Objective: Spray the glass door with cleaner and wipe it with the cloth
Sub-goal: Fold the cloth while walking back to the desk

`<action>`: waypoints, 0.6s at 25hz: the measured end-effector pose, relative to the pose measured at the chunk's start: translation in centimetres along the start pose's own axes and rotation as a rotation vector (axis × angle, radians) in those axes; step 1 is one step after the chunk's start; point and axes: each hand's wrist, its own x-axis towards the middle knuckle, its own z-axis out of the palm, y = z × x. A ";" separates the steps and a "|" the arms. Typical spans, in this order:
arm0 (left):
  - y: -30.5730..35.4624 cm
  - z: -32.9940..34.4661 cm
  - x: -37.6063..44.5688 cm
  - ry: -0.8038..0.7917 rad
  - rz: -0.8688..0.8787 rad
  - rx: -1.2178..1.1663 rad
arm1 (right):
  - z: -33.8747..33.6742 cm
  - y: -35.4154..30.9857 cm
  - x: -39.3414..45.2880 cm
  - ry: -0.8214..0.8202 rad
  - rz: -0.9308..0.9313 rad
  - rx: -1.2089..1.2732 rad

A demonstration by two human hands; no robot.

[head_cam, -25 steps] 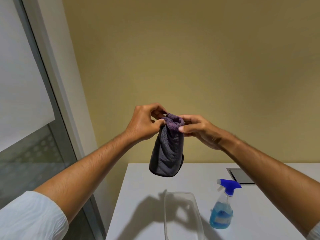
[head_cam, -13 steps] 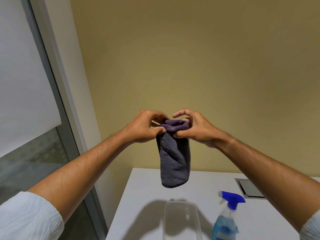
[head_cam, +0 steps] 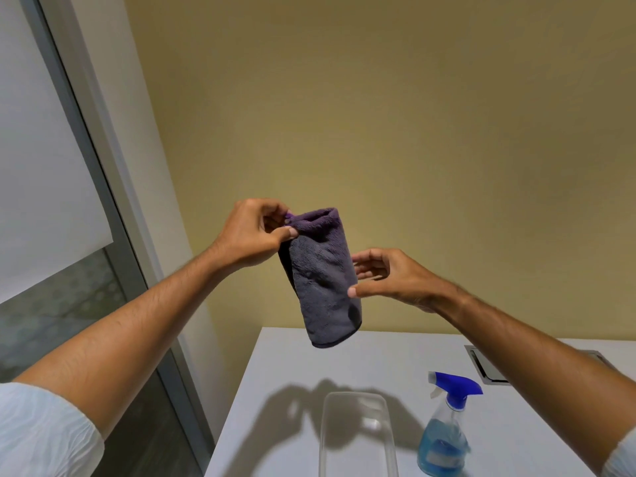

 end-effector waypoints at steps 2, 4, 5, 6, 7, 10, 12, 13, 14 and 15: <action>-0.2 -0.7 0.2 0.043 -0.028 -0.053 | -0.1 1.5 -0.6 0.011 0.042 -0.059; -0.4 -1.0 0.3 0.073 -0.045 -0.080 | 0.2 2.2 -0.8 0.032 0.040 -0.040; -0.5 -1.1 0.3 0.081 -0.051 -0.081 | 0.4 2.3 -0.8 0.042 0.025 -0.025; -0.6 -1.1 0.3 0.085 -0.056 -0.084 | 0.6 2.4 -0.7 0.053 0.007 -0.016; -0.7 -1.1 0.3 0.085 -0.062 -0.096 | 0.8 2.3 -0.6 0.064 -0.009 -0.010; -0.9 -0.9 0.1 0.083 -0.082 -0.161 | 1.3 2.2 -0.2 0.087 -0.028 0.002; -1.2 -0.9 -0.1 0.080 -0.094 -0.193 | 1.3 2.0 -0.2 0.089 -0.031 -0.014; -1.4 -1.0 -0.2 0.070 -0.107 -0.197 | 1.1 1.9 -0.1 0.090 -0.028 -0.037; -1.8 -1.3 -0.4 0.048 -0.124 -0.184 | 0.9 1.7 0.0 0.090 -0.021 -0.065; -2.3 -1.5 -0.7 0.017 -0.143 -0.151 | 0.6 1.4 0.0 0.089 -0.011 -0.090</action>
